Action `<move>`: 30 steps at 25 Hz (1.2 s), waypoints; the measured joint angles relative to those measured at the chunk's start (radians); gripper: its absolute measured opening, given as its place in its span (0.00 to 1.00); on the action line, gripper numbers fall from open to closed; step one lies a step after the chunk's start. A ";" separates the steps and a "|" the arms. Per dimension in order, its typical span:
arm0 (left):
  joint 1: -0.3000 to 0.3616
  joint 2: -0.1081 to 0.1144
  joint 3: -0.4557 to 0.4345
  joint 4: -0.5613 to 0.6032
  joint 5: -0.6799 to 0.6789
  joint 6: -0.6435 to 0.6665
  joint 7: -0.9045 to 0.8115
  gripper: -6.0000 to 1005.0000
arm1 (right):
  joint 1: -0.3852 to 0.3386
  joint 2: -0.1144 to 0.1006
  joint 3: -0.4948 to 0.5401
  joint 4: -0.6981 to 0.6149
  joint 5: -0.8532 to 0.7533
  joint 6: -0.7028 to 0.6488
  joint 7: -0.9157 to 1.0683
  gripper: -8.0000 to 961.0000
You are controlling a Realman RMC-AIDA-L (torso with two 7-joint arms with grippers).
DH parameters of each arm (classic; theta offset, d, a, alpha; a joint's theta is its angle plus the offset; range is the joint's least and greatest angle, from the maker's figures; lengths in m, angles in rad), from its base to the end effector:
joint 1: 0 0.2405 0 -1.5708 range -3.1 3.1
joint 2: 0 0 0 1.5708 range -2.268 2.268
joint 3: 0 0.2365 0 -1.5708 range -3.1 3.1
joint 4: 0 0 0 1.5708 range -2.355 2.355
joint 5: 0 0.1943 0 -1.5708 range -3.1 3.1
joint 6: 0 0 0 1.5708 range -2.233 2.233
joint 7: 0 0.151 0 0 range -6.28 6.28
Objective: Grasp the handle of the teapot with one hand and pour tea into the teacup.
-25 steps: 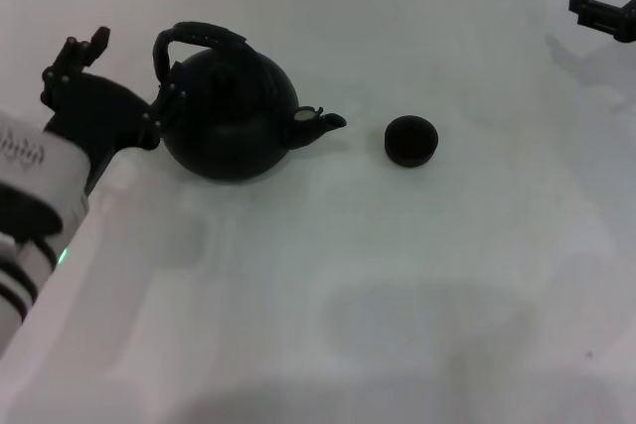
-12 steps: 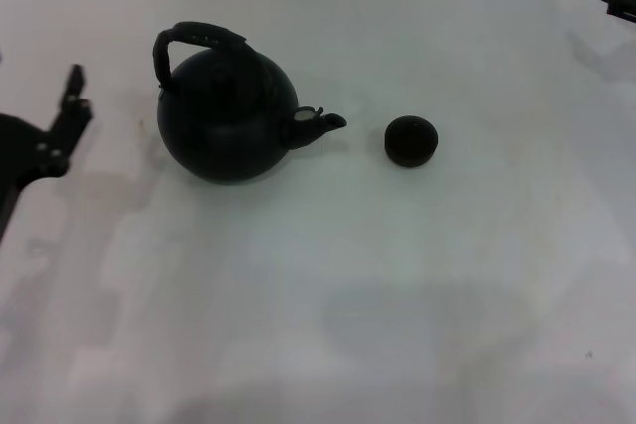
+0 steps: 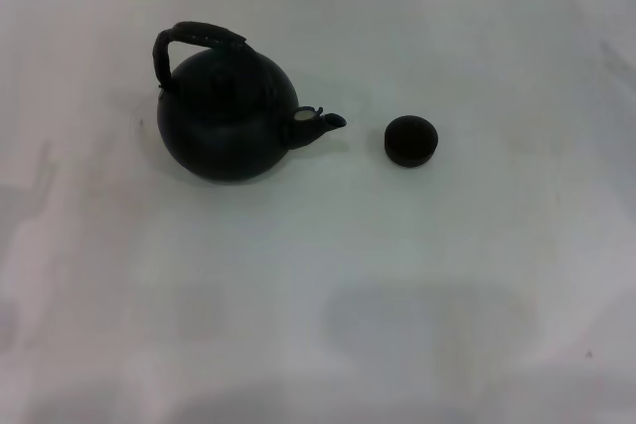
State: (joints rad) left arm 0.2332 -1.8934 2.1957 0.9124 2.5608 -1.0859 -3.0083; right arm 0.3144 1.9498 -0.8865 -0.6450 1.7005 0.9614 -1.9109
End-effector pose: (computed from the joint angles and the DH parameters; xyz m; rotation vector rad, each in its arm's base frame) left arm -0.3163 0.2004 0.0445 -1.5205 -0.4616 -0.5952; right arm 0.3380 0.3395 0.0918 -1.9772 0.7284 0.4856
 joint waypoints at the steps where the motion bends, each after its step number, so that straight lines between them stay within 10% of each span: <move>1: -0.007 0.008 -0.001 -0.012 -0.014 0.001 -0.001 0.76 | -0.005 0.001 0.012 0.000 0.000 0.011 -0.004 0.90; 18: -0.310 0.002 0.019 -0.332 -0.351 0.162 -0.007 0.75 | -0.027 0.036 0.055 0.013 -0.007 0.018 -0.046 0.90; 30: -0.392 0.004 0.014 -0.333 -0.271 0.143 -0.005 0.75 | -0.027 0.038 0.054 0.014 -0.007 0.023 -0.048 0.90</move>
State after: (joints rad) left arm -0.1589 -1.8898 2.2100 0.5792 2.2901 -0.9425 -3.0133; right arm 0.2877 1.9874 -0.8321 -0.6308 1.6935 0.9848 -1.9585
